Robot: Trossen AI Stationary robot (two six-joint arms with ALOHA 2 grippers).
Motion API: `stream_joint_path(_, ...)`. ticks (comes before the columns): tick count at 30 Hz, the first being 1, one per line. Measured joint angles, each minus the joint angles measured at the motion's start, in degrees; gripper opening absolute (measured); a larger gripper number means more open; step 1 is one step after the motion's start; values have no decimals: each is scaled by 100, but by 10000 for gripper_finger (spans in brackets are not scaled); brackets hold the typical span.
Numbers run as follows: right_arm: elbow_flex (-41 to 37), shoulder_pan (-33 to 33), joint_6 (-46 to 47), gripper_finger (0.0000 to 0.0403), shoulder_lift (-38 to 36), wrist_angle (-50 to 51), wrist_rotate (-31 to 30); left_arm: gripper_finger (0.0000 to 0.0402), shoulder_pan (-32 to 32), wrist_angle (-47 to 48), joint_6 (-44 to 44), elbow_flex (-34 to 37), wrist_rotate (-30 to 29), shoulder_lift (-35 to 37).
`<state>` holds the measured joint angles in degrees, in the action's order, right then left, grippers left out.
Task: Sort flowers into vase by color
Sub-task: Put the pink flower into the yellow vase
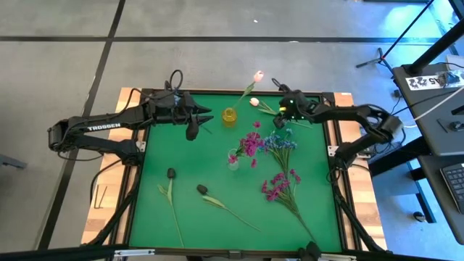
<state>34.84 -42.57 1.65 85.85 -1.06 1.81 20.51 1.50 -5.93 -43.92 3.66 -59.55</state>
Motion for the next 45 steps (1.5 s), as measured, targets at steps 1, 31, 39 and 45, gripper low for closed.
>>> stream_joint_path(1, 47, 2, -60, 218, 127, 11, -15, 143, 1, 2, 0, 0, 0, 0)
stream_joint_path(31, 375, 17, 101, 26, 61, 1149, -118, 143, -48, 48, -118, 0, 7, 0)
stream_joint_path(39, 386, 20, 269, 15, -1310, 1570, -117, 143, -74, 46, -122, 0, 2, 0)
stream_joint_path(45, 386, 20, 441, 10, -2581, 1676, -11, 143, -257, -185, -122, 4, 4, -2)
